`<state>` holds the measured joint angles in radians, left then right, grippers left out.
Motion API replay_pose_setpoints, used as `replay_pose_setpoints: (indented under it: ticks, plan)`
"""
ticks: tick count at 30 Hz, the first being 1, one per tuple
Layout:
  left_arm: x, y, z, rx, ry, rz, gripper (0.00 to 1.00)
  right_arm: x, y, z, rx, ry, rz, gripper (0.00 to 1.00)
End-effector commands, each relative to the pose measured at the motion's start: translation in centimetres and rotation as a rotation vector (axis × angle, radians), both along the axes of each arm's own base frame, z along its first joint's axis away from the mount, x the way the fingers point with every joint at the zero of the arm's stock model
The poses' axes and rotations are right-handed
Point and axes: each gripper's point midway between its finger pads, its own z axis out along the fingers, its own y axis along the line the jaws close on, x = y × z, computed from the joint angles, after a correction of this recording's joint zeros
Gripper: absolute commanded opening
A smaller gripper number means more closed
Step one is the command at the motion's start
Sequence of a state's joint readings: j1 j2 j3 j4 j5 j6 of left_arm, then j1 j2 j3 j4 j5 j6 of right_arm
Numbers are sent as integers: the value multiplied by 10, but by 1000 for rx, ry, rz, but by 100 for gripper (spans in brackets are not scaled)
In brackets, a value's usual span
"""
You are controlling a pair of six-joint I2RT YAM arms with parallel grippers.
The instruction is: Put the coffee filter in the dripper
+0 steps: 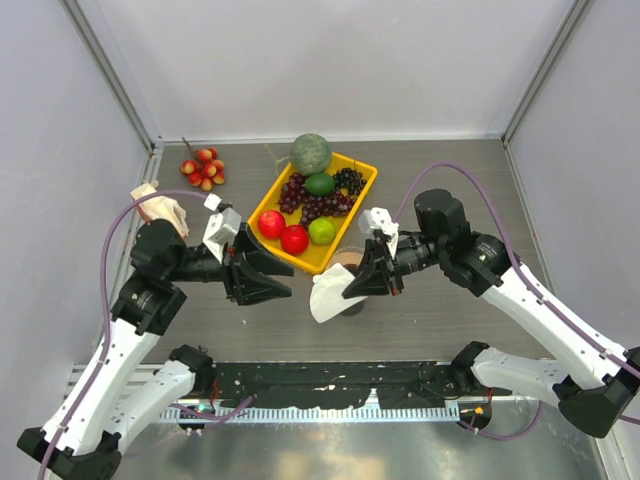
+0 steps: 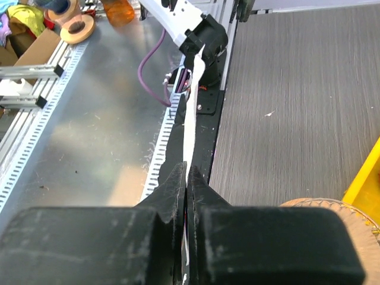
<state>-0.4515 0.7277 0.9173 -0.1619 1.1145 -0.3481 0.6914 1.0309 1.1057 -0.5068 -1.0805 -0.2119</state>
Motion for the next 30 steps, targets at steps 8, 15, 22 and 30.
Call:
replay_pose_setpoints:
  ticks: [8,15,22,30]
  plan:
    - [-8,-14,-5,-4,60,-103,42,-6,6,-10,-21,-34,54,5]
    - [-11,-22,-8,-1,97,-148,34,-5,8,-14,-35,-42,50,5]
    - [-12,-24,-11,-2,107,-165,32,-6,10,-15,-40,-41,56,5]
    - [-10,-26,-9,-10,129,-168,3,-8,10,-16,-46,-55,64,5]
